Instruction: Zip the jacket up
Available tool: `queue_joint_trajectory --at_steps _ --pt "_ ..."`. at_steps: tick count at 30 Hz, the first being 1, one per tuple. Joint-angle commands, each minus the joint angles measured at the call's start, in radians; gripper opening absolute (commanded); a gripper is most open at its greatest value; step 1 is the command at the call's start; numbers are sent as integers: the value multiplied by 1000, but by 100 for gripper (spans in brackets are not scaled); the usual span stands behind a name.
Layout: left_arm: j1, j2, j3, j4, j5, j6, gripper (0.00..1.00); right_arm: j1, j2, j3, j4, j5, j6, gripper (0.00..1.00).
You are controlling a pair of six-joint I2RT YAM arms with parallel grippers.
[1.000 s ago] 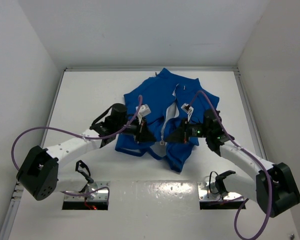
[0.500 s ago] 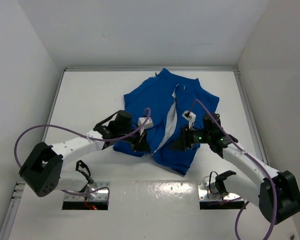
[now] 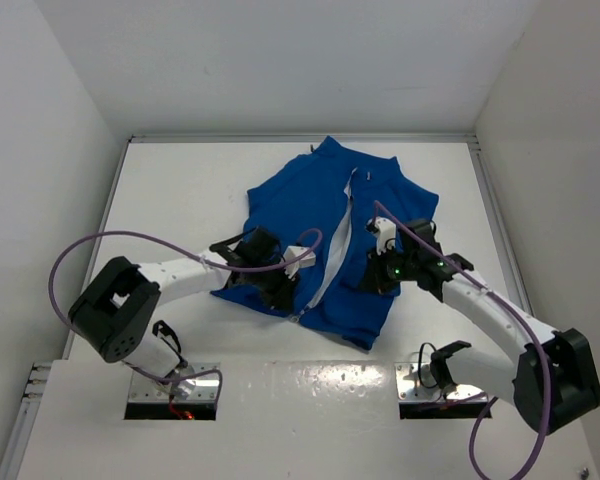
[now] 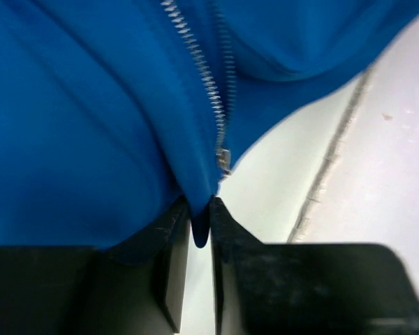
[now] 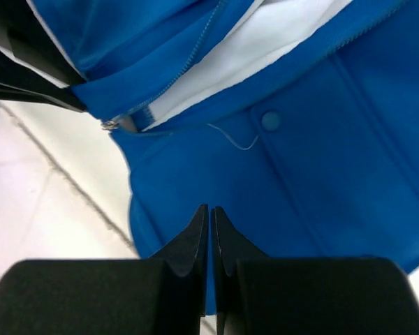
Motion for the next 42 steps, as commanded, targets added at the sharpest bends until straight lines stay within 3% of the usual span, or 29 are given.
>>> queue_joint_trajectory --at_steps 1,5,9,16,18,23,24,26,29,34,36,38,42 --pt "-9 55 77 -81 -75 42 27 32 20 58 -4 81 -62 3" --pt "-9 115 143 -132 -184 51 36 44 42 65 49 38 -32 15" --pt "49 134 155 -164 -143 85 39 67 36 26 114 -14 8 19" --pt "72 123 170 -216 -108 172 41 99 -136 -165 470 -121 -30 33" --pt "86 160 190 -245 -60 218 45 135 -176 -187 478 -118 -111 40" --pt "118 189 238 -300 62 260 53 296 -228 -176 385 -52 -356 40" --pt "118 162 238 -300 101 281 60 355 -243 -173 360 -26 -442 40" --pt "130 126 249 -300 115 292 62 385 -244 -164 317 -9 -484 40" --pt "140 42 249 -268 101 269 62 419 -234 -161 279 74 -489 26" --pt "140 -75 209 -179 30 244 61 403 -216 -172 273 271 -351 3" --pt "150 -171 151 -135 49 278 57 390 -207 -170 275 310 -271 0" --pt "159 -245 47 -62 75 372 46 324 -162 -137 267 283 -139 0" --pt "147 -302 -10 -52 83 536 24 171 -6 -46 175 115 72 0"
